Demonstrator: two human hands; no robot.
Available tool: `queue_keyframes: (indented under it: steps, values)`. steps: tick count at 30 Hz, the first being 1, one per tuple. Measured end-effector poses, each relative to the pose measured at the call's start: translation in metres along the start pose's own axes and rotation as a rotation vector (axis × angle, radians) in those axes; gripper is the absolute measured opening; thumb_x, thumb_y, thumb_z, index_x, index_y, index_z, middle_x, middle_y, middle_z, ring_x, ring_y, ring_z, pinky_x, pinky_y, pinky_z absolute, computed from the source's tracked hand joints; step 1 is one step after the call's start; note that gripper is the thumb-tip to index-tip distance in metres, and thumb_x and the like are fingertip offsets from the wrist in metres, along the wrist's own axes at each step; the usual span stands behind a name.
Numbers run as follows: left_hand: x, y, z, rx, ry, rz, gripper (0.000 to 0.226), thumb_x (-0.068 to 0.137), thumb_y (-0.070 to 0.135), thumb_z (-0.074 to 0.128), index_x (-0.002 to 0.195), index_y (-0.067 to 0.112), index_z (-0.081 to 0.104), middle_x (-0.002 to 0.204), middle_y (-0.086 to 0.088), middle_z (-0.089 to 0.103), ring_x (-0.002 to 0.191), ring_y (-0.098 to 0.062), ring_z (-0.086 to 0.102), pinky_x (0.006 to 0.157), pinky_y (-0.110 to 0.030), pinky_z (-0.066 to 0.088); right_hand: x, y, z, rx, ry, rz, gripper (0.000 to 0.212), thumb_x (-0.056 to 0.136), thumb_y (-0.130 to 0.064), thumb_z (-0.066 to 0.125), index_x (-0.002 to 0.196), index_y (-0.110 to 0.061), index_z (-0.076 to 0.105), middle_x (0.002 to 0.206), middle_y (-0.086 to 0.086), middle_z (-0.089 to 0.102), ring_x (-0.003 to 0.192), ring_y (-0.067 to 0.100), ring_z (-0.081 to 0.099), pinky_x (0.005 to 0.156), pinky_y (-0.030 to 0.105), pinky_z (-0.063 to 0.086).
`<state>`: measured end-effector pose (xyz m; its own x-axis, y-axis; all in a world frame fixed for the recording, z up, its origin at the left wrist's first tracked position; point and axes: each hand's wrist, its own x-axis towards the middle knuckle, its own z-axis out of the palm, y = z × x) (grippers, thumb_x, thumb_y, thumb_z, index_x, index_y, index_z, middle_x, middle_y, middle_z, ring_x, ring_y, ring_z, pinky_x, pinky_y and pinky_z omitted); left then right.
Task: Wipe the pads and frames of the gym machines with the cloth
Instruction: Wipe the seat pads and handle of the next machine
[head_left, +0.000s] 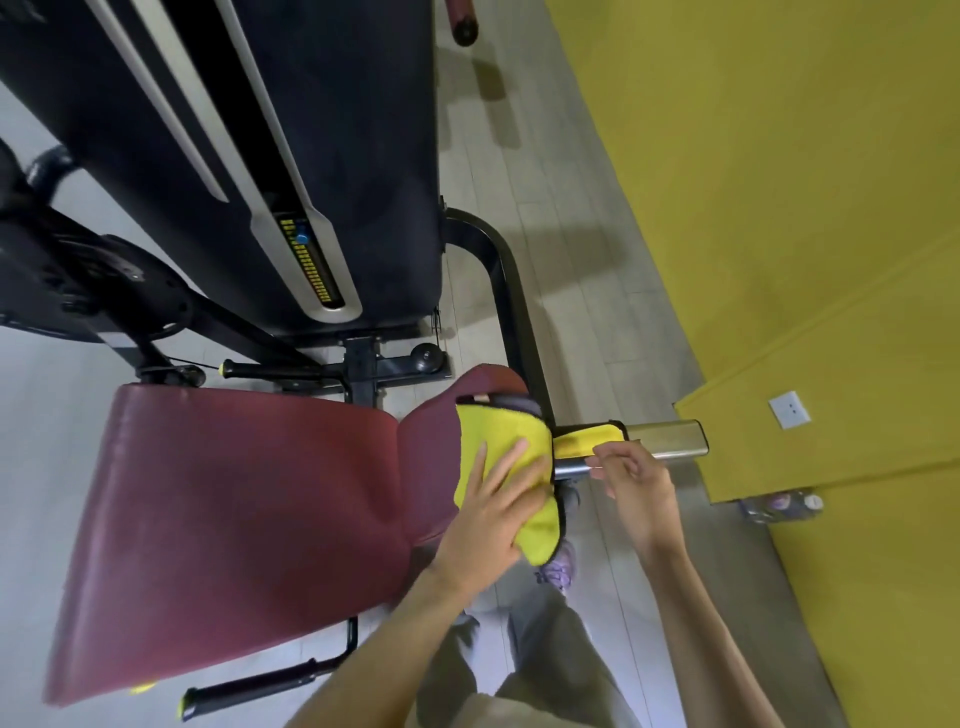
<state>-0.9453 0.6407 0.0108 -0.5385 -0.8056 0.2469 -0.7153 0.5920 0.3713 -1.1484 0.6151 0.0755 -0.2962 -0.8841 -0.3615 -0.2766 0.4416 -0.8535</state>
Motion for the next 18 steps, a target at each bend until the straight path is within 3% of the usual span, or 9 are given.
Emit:
queue_keyframes:
  steps: [3, 6, 8, 11, 13, 15, 18]
  values:
    - [-0.01, -0.005, 0.006, 0.09, -0.055, 0.061, 0.068, 0.057, 0.007, 0.082, 0.123, 0.021, 0.067, 0.159, 0.004, 0.04, 0.156, -0.027, 0.018, 0.123, -0.065, 0.015, -0.001, -0.004, 0.002, 0.003, 0.023, 0.001, 0.013, 0.093, -0.017, 0.061, 0.09, -0.023, 0.073, 0.082, -0.005, 0.077, 0.083, 0.013, 0.073, 0.084, 0.041, 0.054]
    - [0.025, -0.015, -0.008, 0.022, -0.021, 0.03, 0.057, 0.06, 0.007, 0.074, 0.116, 0.018, 0.068, 0.15, 0.005, 0.048, 0.154, -0.025, 0.024, 0.124, -0.063, 0.01, 0.0, -0.008, 0.002, 0.003, 0.038, 0.002, 0.015, 0.083, -0.03, 0.057, 0.087, -0.025, 0.071, 0.082, -0.005, 0.077, 0.086, 0.018, 0.074, 0.088, 0.047, 0.055]
    - [0.053, -0.021, -0.017, -0.053, 0.01, -0.051, 0.057, 0.058, 0.009, 0.069, 0.115, 0.015, 0.07, 0.14, 0.004, 0.056, 0.15, -0.024, 0.031, 0.125, -0.06, 0.01, 0.002, -0.007, 0.002, 0.0, 0.02, -0.005, 0.014, 0.085, -0.028, 0.057, 0.087, -0.028, 0.072, 0.086, -0.006, 0.078, 0.088, 0.016, 0.075, 0.088, 0.047, 0.057]
    - [0.103, -0.042, -0.024, -0.223, 0.095, -0.329, 0.047, 0.059, 0.013, 0.059, 0.103, 0.01, 0.075, 0.115, -0.001, 0.071, 0.127, -0.025, 0.054, 0.121, -0.054, 0.026, 0.006, -0.006, 0.005, 0.001, 0.024, -0.025, 0.013, 0.089, -0.025, 0.06, 0.086, -0.031, 0.072, 0.091, -0.007, 0.076, 0.09, 0.016, 0.072, 0.082, 0.036, 0.055]
    - [0.13, -0.064, -0.029, -0.379, 0.121, -0.546, 0.026, 0.068, 0.021, 0.052, 0.08, 0.011, 0.073, 0.086, -0.005, 0.072, 0.093, -0.029, 0.063, 0.094, -0.045, 0.048, 0.009, -0.006, 0.006, -0.023, 0.012, -0.054, 0.016, 0.097, -0.017, 0.062, 0.09, -0.028, 0.072, 0.094, -0.012, 0.075, 0.092, 0.01, 0.069, 0.076, 0.017, 0.05]
    - [0.147, -0.085, -0.032, -0.537, 0.073, -0.756, 0.026, 0.071, 0.028, 0.048, 0.067, 0.008, 0.065, 0.071, -0.011, 0.066, 0.072, -0.032, 0.059, 0.068, -0.04, 0.047, 0.013, -0.008, 0.005, -0.052, -0.028, -0.086, 0.017, 0.097, -0.011, 0.063, 0.092, -0.024, 0.072, 0.091, -0.017, 0.073, 0.091, 0.002, 0.068, 0.072, 0.006, 0.045]
    - [0.15, -0.096, -0.033, -0.729, 0.098, -0.994, 0.026, 0.072, 0.03, 0.046, 0.069, 0.008, 0.06, 0.076, -0.021, 0.064, 0.072, -0.035, 0.058, 0.068, -0.043, 0.045, 0.023, -0.017, 0.006, -0.102, -0.116, -0.152, 0.021, 0.097, -0.006, 0.064, 0.093, -0.025, 0.071, 0.093, -0.012, 0.074, 0.089, 0.0, 0.067, 0.074, 0.006, 0.045]
